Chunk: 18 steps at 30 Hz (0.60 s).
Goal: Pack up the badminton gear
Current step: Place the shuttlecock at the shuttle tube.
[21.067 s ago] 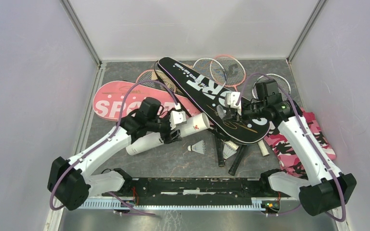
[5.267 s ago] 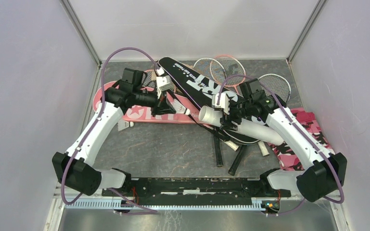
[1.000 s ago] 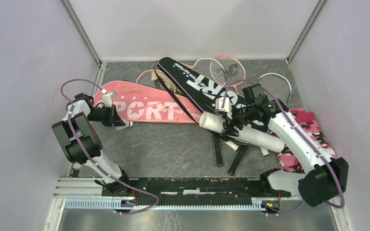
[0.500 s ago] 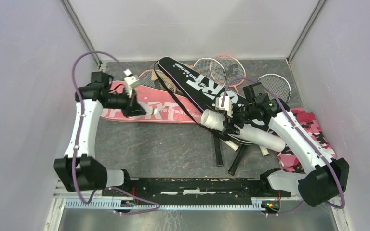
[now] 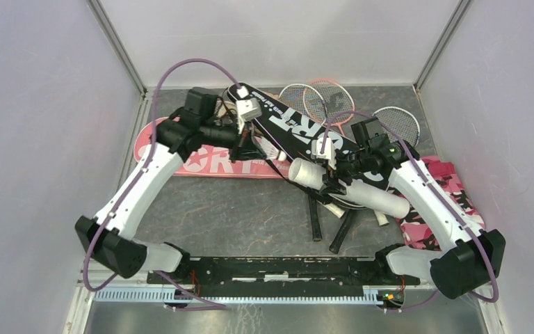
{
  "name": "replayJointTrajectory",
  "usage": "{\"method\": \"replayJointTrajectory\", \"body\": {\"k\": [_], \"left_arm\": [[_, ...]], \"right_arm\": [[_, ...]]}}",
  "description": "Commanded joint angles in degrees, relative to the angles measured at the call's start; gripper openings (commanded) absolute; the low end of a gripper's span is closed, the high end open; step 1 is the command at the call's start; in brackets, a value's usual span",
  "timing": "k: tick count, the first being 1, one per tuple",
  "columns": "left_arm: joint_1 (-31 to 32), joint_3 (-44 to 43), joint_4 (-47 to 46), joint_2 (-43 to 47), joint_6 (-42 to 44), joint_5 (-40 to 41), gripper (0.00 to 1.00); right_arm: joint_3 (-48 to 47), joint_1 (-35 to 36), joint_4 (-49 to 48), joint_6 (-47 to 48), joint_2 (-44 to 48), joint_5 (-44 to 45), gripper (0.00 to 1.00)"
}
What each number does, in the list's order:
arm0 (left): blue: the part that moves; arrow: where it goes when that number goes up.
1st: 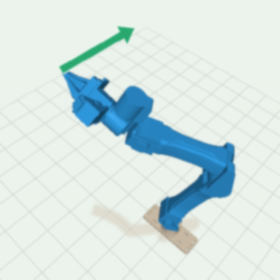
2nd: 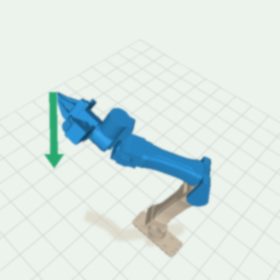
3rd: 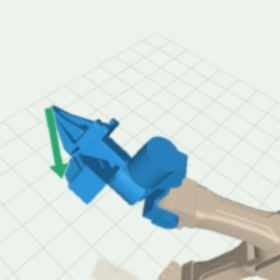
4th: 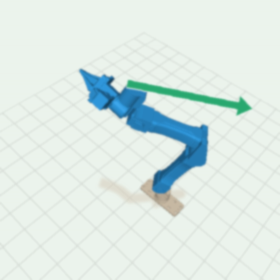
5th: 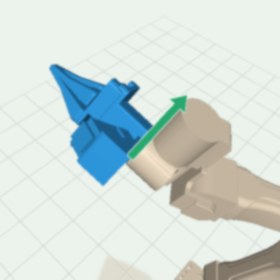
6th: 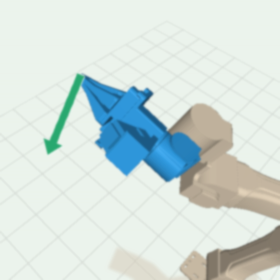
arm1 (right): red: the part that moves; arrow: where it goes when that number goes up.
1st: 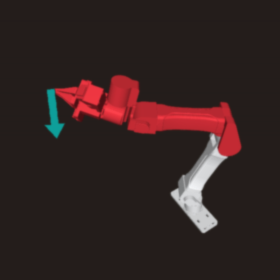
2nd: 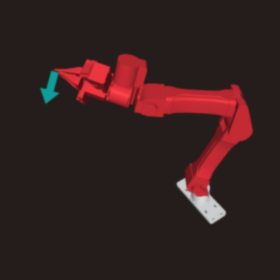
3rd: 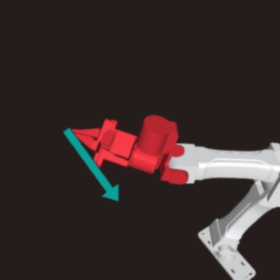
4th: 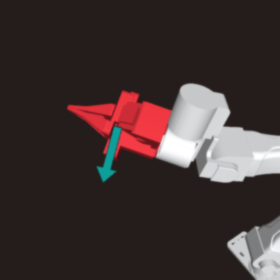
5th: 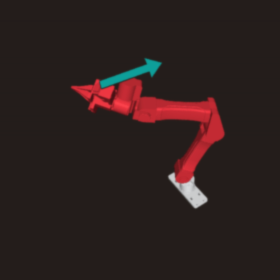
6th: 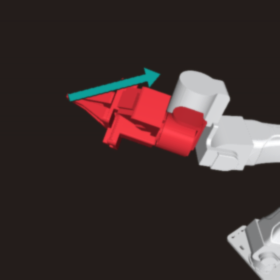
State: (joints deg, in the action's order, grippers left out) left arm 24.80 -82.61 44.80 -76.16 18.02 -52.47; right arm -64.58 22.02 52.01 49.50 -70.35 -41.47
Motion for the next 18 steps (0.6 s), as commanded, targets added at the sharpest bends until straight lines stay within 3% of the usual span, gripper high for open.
{"method": "replayJointTrajectory", "body": {"k": [1, 10, 15, 18], "left_arm": [[4.61, -2.38, -3.48, -3.53, -4.38, 3.76, 0.02], [11.29, -3.06, -3.67, -8.71, -3.98, 6.43, 0.02], [12.90, -3.75, -3.71, -11.39, -4.47, -0.52, 0.11], [12.99, -3.57, -3.75, -11.86, -4.46, -4.44, 0.21]], "right_arm": [[-2.79, 0.24, -0.47, 1.53, 0.68, -2.47, 0.04], [-2.66, 0.23, -0.96, 0.63, 0.06, -4.00, 0.04], [-2.68, 0.23, -1.69, -0.09, -0.32, -3.53, 0.03], [-2.62, 0.16, -1.75, -0.19, -0.28, -2.76, 0.03]]}}
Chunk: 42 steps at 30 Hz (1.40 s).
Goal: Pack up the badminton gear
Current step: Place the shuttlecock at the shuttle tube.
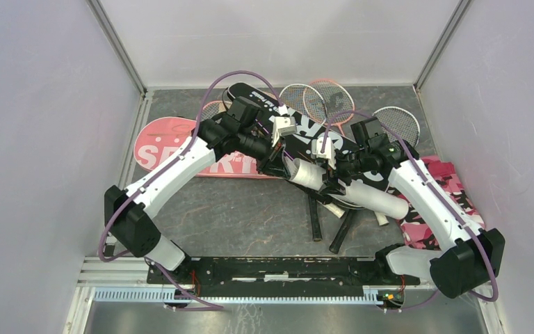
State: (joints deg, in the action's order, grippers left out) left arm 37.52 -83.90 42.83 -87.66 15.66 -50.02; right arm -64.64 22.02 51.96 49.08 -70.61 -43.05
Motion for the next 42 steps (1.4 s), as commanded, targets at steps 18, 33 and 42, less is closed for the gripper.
{"method": "replayJointTrajectory", "body": {"k": [18, 33, 42], "left_arm": [[5.37, -3.72, -1.52, -5.40, 0.68, -11.06, 0.62], [6.65, -2.80, 0.12, 0.09, 8.47, -5.58, 1.00], [6.17, -6.15, 2.95, 4.16, 10.62, -1.27, 1.00]], "right_arm": [[-3.01, 0.17, -2.46, -1.00, -0.50, -2.50, 0.03], [-0.46, 0.22, -4.52, -2.32, 3.65, 1.26, 0.01], [-1.48, 0.02, -2.53, -2.97, 6.06, 8.12, 0.01]]}}
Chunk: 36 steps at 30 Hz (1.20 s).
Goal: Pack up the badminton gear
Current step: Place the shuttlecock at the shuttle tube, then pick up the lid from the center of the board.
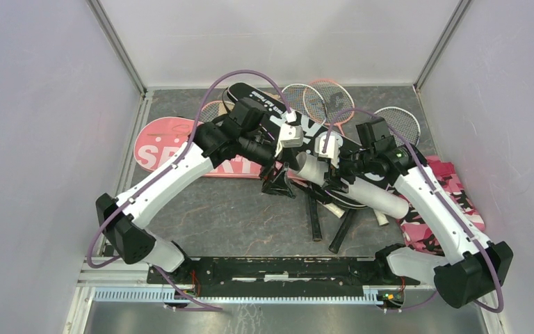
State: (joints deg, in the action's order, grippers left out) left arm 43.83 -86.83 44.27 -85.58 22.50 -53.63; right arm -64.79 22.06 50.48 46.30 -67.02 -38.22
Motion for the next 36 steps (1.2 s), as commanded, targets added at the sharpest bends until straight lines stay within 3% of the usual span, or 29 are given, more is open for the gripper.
{"method": "replayJointTrajectory", "body": {"k": [1, 6, 14, 18, 23, 30, 36], "left_arm": [[-0.27, -3.66, 1.78, 2.51, 4.07, 2.76, 1.00], [-2.70, -3.84, -1.90, 5.01, 2.47, 4.18, 1.00], [-11.06, -1.32, -18.90, 2.26, -14.04, 8.10, 0.97], [-11.49, -3.04, -20.53, -4.69, -14.39, 14.49, 0.92], [-10.97, -9.48, -20.39, -17.52, -14.22, 14.61, 0.87], [-4.85, -24.53, -13.07, -33.66, -7.43, 16.48, 0.78], [-0.71, -32.17, -10.99, -42.47, -4.07, 16.14, 0.68]], "right_arm": [[-1.09, -0.17, -1.08, -0.65, 2.90, 4.01, 0.00], [-0.65, -0.93, -1.12, -3.64, 5.04, 8.56, 0.01], [-0.23, -2.94, -1.38, -7.99, 7.91, 14.51, 0.01], [0.96, -4.56, -3.01, -8.94, 10.14, 14.93, 0.01], [1.52, -5.89, -3.64, -9.00, 12.29, 13.39, 0.00], [1.25, -6.99, -2.46, -8.78, 14.31, 11.64, 0.01], [1.94, -7.68, -2.18, -8.68, 15.81, 10.91, 0.00]]}}
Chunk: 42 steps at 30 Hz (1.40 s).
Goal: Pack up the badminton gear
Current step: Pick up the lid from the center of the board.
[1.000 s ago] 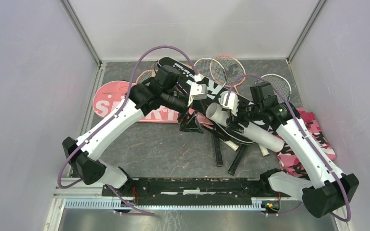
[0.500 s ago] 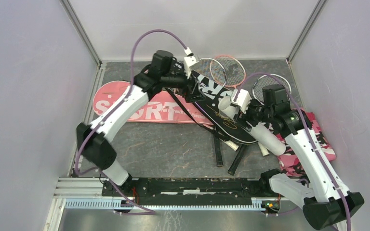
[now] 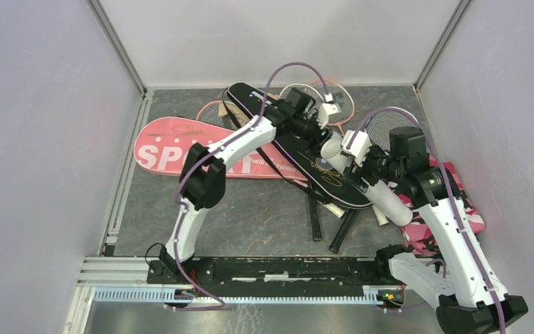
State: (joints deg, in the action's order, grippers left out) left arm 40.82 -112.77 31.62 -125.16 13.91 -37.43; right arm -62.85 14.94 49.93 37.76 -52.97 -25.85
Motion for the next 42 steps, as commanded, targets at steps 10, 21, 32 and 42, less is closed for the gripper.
{"method": "replayJointTrajectory", "body": {"k": [10, 21, 32, 42], "left_arm": [[5.43, -10.46, 3.54, -10.15, 6.41, 7.14, 0.55], [7.98, -9.27, 7.95, -11.88, 11.56, 10.50, 0.48], [10.35, -6.44, 8.53, -10.97, 14.56, 15.86, 0.35], [10.62, -4.71, 8.39, -7.29, 13.81, 18.98, 0.03]], "right_arm": [[0.72, -1.08, -1.34, 0.30, 2.56, -2.60, 0.01], [1.48, -1.43, -1.71, 0.41, 2.54, -3.35, 0.00], [1.68, -1.64, -1.66, 0.65, 2.59, -3.57, 0.00], [0.60, -1.64, -0.29, 1.69, 1.92, -4.02, 0.01]]}}
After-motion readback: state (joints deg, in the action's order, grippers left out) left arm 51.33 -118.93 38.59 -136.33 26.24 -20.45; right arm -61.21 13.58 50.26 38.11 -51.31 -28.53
